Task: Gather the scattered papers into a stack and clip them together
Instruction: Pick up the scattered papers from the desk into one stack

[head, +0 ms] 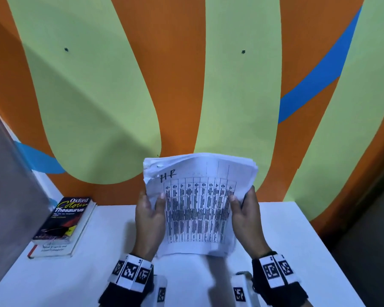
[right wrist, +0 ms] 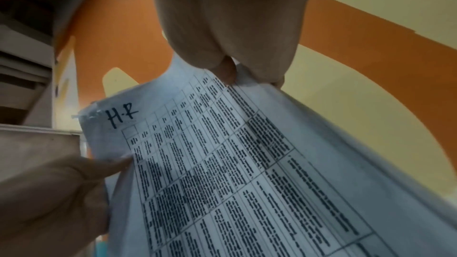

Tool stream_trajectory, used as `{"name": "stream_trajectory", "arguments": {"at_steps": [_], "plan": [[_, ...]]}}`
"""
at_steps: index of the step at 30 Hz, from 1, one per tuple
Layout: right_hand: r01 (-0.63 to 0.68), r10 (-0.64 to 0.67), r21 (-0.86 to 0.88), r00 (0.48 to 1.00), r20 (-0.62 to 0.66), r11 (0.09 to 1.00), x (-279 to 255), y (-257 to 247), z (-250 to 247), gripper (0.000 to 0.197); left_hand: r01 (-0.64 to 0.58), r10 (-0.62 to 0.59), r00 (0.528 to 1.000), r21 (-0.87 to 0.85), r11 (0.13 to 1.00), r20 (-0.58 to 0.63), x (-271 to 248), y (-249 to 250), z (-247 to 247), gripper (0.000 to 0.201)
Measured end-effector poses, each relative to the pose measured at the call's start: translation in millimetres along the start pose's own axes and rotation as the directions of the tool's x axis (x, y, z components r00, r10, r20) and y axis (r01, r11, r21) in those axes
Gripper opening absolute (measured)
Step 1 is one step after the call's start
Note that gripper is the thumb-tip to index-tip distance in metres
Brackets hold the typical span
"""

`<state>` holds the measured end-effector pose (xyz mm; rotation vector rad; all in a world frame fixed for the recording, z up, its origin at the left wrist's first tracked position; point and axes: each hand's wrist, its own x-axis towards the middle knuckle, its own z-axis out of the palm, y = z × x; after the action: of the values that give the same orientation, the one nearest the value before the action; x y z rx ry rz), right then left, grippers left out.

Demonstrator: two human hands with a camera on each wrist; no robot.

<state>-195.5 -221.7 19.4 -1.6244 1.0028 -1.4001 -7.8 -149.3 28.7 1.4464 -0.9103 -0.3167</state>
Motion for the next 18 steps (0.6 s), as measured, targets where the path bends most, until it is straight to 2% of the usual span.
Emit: {"name": "stream_trajectory", "arguments": {"at_steps": [4, 7, 9, 12, 13, 15, 16, 18], "plan": [[0.124, -0.126, -0.053, 0.992, -0.019, 0.991, 2, -13, -1, 0.021, -0.037, 0.037, 0.999, -0.024, 0.999, -0.019, -3, 16, -3, 0.038], [0.085, -0.085, -0.098, 0.996, 0.009, 0.992, -6, -6, 4, 0.021, -0.007, 0.007, 1.0, -0.02, 1.0, 0.011, -4, 11, 1, 0.038], [0.074, -0.079, -0.118, 0.996, -0.031, 0.99, -8, -3, 7, 0.022, -0.024, 0.024, 1.0, -0.039, 0.999, -0.003, -4, 10, 0, 0.033], [0.103, -0.106, -0.053, 0.993, -0.054, 0.993, -6, -13, 3, 0.012, -0.044, 0.044, 0.999, -0.092, 0.995, -0.008, 2, 15, -5, 0.031], [0.099, -0.1, -0.041, 0.994, -0.045, 0.994, -6, -16, 2, 0.018, -0.036, 0.036, 0.999, -0.084, 0.996, 0.003, 3, 12, -7, 0.037], [0.051, -0.051, -0.034, 0.999, -0.002, 0.998, -7, -12, 0, 0.035, 0.027, -0.024, 0.998, -0.05, 0.998, 0.06, 8, -1, -8, 0.043], [0.004, -0.003, -0.033, 1.0, 0.028, 0.999, -9, -7, 1, 0.037, 0.071, -0.069, 0.993, -0.018, 0.997, 0.096, 8, -8, -8, 0.04], [-0.1, 0.103, -0.043, 0.991, 0.084, 0.994, -15, 4, 5, 0.03, 0.145, -0.151, 0.978, 0.049, 0.988, 0.142, 7, -19, -6, 0.037]]}}
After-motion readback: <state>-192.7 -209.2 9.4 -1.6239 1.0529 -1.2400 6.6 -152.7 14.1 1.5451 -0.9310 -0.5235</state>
